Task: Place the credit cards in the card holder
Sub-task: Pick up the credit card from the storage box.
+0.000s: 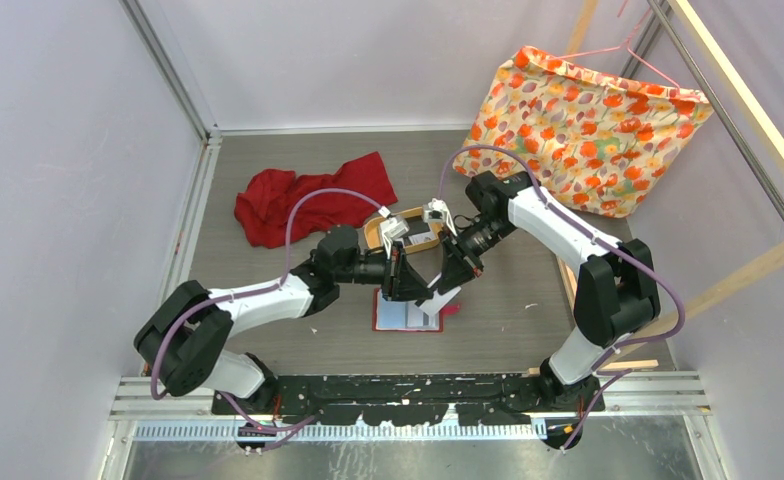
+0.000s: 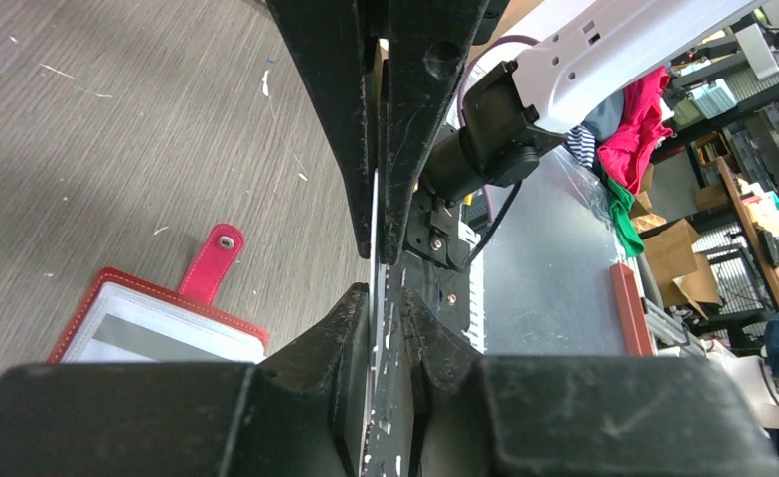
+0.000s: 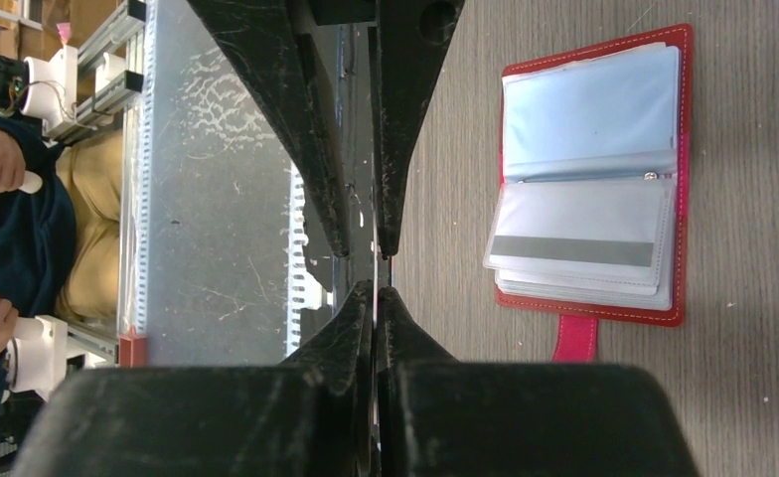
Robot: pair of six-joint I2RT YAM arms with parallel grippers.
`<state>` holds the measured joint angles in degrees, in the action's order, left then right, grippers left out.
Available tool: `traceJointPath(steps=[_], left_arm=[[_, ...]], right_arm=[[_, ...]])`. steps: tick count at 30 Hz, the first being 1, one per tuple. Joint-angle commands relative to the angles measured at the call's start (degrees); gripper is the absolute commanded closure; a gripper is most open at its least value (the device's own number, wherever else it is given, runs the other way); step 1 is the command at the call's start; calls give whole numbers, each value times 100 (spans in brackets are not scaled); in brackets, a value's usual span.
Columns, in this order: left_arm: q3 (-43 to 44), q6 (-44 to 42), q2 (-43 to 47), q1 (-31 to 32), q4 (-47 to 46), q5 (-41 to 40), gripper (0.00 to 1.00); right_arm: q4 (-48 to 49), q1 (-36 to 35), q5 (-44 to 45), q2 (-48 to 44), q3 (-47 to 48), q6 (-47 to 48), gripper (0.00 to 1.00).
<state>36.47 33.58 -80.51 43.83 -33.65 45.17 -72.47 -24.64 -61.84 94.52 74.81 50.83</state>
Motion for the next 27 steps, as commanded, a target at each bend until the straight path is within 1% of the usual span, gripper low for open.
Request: traceJointPath(steps=[1,4,7,10,11,12,14,17,24,27], left_arm=[[194,50,-66,20,-300,277,83],[194,67,-87,20,-299,340,90],[215,109,-113,20,-291,379,100],[242,150,-98,20,-211,360,100],[248,162,-91,20,-177,363,100],[247,180,-77,20,-142,360,100],[204,200,-43,18,-64,310,100],[54,247,59,3,-37,203,100],[-508,533,420,-97,-252,-14,100],[-819,668,687,-156,-329,-254,100]], right_arm=[[-99,-34,-21,-12,210,120,99],[-93,-37,-14,-3,210,120,99],[-92,-43,-7,5,217,120,98],[-106,-42,5,1,213,125,96],[-105,-43,10,-2,218,121,93],[-98,-46,25,-7,221,120,89],[-88,-47,66,-12,236,86,76],[-83,-50,146,-23,270,25,63],[-43,-41,380,-126,290,-38,52],[-9,-39,535,-213,271,-43,48]])
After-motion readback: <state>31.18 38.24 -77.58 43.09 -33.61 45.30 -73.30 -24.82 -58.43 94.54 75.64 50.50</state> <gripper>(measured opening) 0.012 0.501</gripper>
